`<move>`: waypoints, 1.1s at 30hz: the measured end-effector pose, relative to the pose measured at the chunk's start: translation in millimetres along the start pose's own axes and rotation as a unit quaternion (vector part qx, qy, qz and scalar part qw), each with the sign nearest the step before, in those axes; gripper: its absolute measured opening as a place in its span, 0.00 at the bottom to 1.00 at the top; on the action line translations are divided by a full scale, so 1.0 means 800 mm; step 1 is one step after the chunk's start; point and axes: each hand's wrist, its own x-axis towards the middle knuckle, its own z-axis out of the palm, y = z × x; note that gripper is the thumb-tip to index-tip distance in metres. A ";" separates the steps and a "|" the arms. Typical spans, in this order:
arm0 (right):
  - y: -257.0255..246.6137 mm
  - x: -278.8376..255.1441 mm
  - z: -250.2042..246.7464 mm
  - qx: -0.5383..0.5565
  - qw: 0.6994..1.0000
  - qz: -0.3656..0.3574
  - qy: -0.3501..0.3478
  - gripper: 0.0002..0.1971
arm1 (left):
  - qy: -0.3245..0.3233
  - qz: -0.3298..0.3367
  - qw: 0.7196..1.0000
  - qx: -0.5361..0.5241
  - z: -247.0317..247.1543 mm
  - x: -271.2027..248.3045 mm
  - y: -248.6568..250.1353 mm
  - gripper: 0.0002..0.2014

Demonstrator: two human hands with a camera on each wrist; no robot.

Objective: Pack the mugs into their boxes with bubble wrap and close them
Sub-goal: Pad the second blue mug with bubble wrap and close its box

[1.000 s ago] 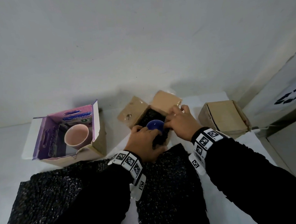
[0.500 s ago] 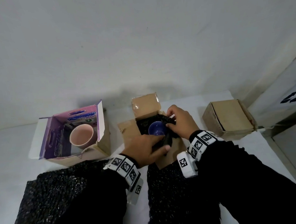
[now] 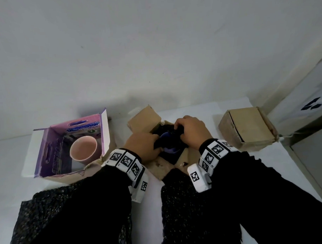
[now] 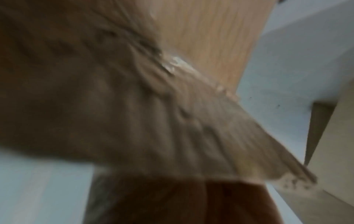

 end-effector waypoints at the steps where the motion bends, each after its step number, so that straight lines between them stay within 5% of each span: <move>1: -0.001 0.003 -0.002 -0.004 1.000 -0.006 0.006 0.13 | -0.009 -0.006 1.000 -0.017 -0.002 0.000 0.001 0.15; 15: 0.010 0.000 0.021 -0.091 0.990 -0.049 0.093 0.09 | 0.062 0.006 0.998 -0.007 0.014 0.021 0.004 0.22; 20: 0.009 -0.001 0.022 -0.195 0.971 -0.099 0.095 0.09 | 0.056 -0.019 0.997 0.050 0.015 0.033 0.003 0.16; 27: -0.002 0.000 0.013 -0.259 0.960 -0.060 0.087 0.12 | 0.052 -0.097 0.994 0.019 0.010 0.043 0.009 0.13; 33: -0.004 0.011 0.018 -0.137 0.988 -0.002 0.069 0.10 | 0.075 -0.121 0.990 0.021 0.016 0.036 0.015 0.10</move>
